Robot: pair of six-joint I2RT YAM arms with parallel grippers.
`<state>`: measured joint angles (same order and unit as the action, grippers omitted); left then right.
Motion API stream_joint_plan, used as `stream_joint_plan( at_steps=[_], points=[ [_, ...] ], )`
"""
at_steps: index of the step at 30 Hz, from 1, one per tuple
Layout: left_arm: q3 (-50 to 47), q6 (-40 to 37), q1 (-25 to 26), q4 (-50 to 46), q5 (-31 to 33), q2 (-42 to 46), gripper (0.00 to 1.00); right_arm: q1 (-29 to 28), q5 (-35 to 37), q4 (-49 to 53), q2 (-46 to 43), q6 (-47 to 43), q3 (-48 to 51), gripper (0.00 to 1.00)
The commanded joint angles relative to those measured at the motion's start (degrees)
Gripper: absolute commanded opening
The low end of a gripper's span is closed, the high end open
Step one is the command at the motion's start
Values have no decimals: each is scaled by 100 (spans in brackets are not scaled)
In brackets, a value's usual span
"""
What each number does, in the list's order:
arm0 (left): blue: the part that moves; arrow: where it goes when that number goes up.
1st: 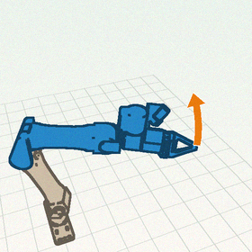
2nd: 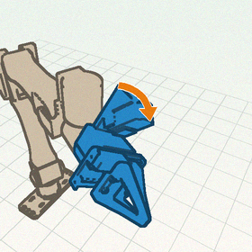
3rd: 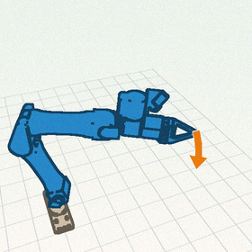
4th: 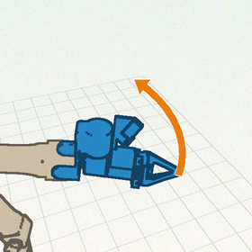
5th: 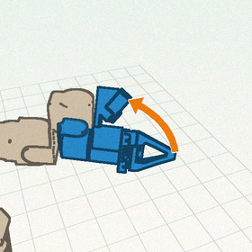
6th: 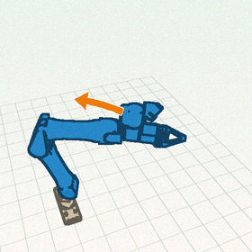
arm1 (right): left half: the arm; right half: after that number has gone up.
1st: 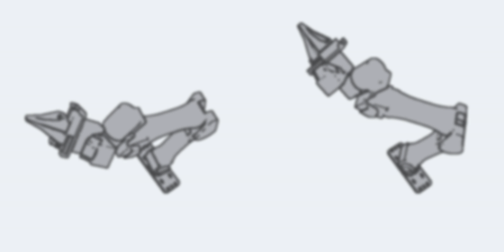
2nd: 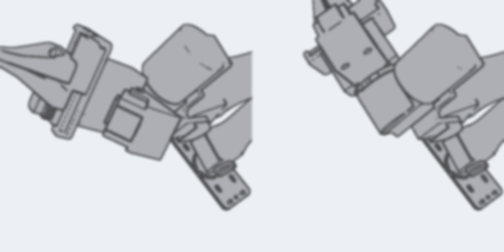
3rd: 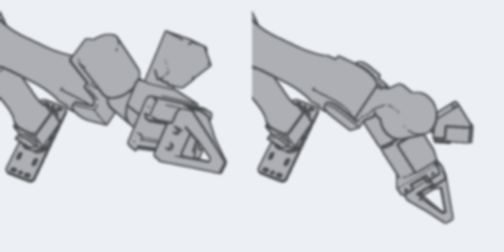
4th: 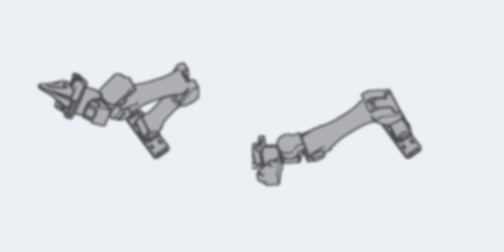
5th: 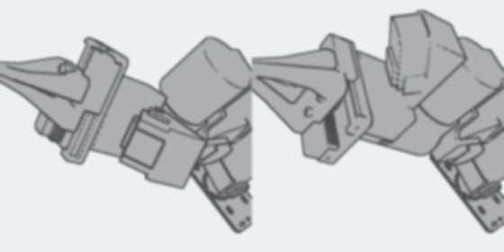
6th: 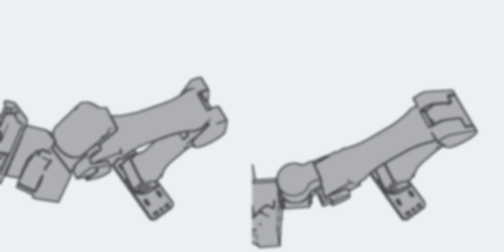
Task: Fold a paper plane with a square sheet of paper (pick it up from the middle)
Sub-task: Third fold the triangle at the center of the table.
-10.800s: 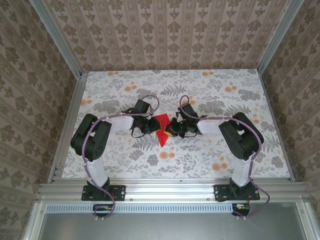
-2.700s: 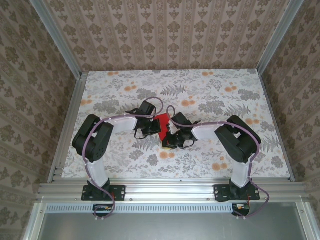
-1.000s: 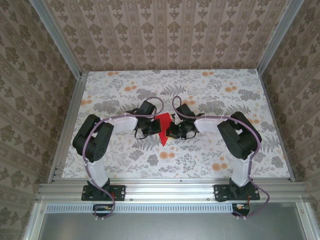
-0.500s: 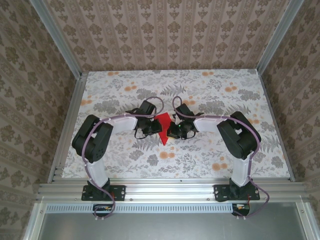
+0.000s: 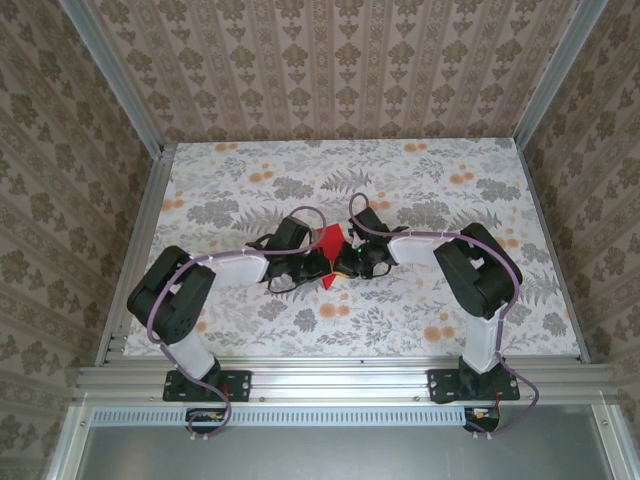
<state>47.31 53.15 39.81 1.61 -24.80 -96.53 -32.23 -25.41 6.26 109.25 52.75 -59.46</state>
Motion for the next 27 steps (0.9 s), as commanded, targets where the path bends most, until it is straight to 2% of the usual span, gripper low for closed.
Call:
stream_joint_plan(
  at_steps=[1, 10, 14, 21, 27],
  points=[
    [-93, 194, 88, 156, -49, -145, 4, 15, 283, 111, 229, 269, 179, 1],
    [-21, 166, 136, -9, -3, -465, 2, 128, 205, -115, 161, 489, 328, 1],
    [4, 104, 132, -345, 220, -526, 1, 164, 190, -167, 99, 526, 358, 1],
    [28, -47, 150, -697, 394, -506, 0, 177, -65, -485, -336, 127, 284, 4],
    [52, -164, 151, -759, 370, -533, 0, 103, -95, -334, -163, -45, -20, 4]
  ],
)
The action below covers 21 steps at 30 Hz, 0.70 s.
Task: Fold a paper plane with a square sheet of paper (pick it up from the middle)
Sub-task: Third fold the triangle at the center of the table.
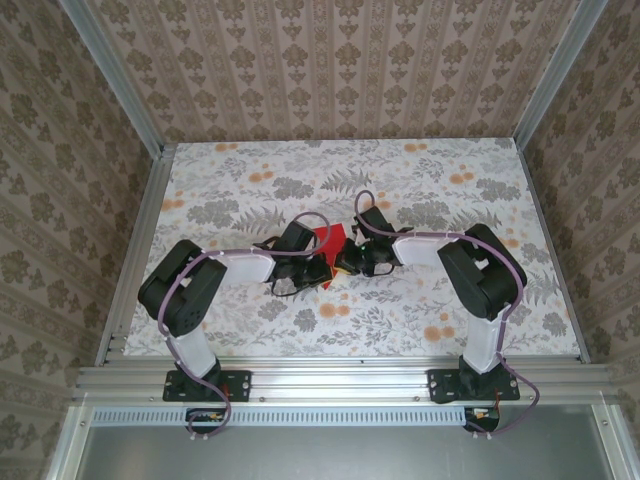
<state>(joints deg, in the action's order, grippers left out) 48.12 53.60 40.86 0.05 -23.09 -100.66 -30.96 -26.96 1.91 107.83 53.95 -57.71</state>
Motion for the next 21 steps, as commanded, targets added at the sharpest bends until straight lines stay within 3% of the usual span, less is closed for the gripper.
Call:
stream_joint_plan(
  at_steps=[1, 15, 21],
  points=[
    [-15, -210, 50, -612, 204, -125, 0, -32, 96, 130, 34, -159, -220, 4],
    [-134, -272, 58, -778, 187, -136, 0, 328, 924, 742, 388, -147, -373, 3],
    [-300, -393, 79, -883, -1, -221, 0, 661, 944, 584, 423, -178, -385, 3]
  ],
)
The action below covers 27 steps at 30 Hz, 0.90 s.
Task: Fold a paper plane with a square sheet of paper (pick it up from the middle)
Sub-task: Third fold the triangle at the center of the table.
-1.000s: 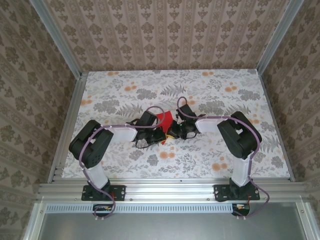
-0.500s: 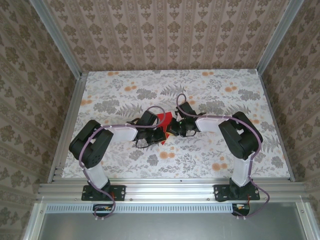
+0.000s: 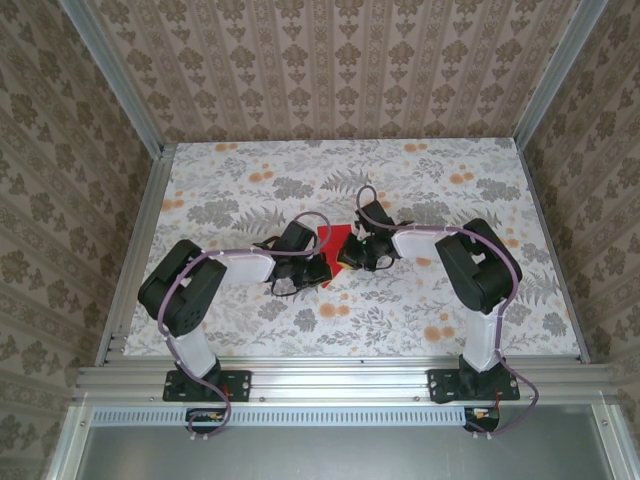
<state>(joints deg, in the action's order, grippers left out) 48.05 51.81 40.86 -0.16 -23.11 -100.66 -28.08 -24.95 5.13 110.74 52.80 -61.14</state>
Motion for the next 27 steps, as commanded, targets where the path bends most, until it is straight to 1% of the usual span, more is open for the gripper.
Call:
stream_joint_plan(
  at_steps=[1, 6, 11, 13, 17, 22, 27],
  points=[
    [-314, -228, 79, -876, -4, -219, 0, 422, 741, 252, 154, -90, -55, 3],
    [-363, -233, 79, -866, -44, -248, 0, 704, 583, 104, 216, -367, -161, 3],
    [-290, -257, 97, -874, -42, -288, 0, 738, -7, -361, -229, -672, -132, 4],
    [-248, -268, 99, -896, -44, -318, 0, 663, -158, -447, -513, -744, -66, 4],
    [-208, -268, 100, -922, -40, -331, 0, 417, -99, -464, -842, -742, 152, 5],
    [-163, -271, 106, -959, -9, -340, 0, 156, -164, -538, -618, -481, 313, 5],
    [-148, -260, 106, -968, 20, -340, 0, 118, -128, -681, -407, -184, 587, 4]
  ],
)
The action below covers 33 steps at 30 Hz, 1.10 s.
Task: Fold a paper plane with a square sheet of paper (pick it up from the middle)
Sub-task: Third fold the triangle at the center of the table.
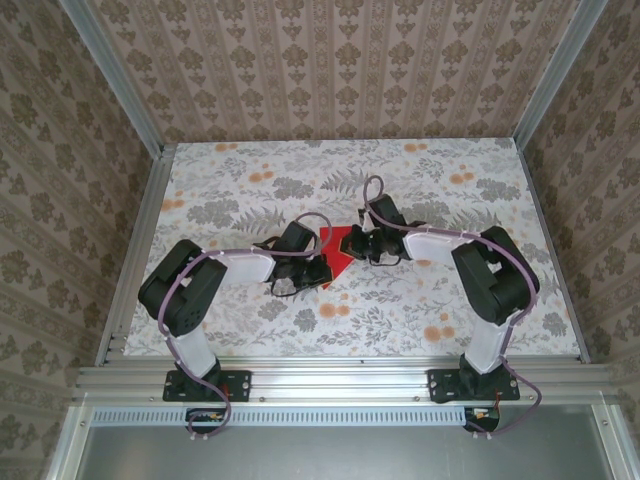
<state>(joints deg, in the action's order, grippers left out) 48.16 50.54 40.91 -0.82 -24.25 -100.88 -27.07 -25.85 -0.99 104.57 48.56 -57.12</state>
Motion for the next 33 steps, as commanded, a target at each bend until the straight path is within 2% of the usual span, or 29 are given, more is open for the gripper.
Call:
stream_joint_plan(
  at_steps=[1, 6, 10, 16, 24, 33],
  points=[
    [-154, -137, 101, -902, 132, -318, 0, 18, -35, -65, 245, 259, 216, 4],
    [-142, -154, 97, -929, 131, -327, 0, 84, 132, 176, 476, 88, 235, 4],
    [-159, -181, 102, -938, 122, -310, 0, 373, 353, 363, 554, -211, 161, 4],
    [-152, -228, 101, -946, 96, -267, 0, 706, 682, 775, 275, -673, -148, 4],
    [-47, -229, 124, -911, 83, -266, 0, 235, 73, 342, -320, -434, -17, 4],
    [11, -220, 137, -909, 100, -227, 0, -53, -215, -97, 278, 126, 161, 4]
  ],
)
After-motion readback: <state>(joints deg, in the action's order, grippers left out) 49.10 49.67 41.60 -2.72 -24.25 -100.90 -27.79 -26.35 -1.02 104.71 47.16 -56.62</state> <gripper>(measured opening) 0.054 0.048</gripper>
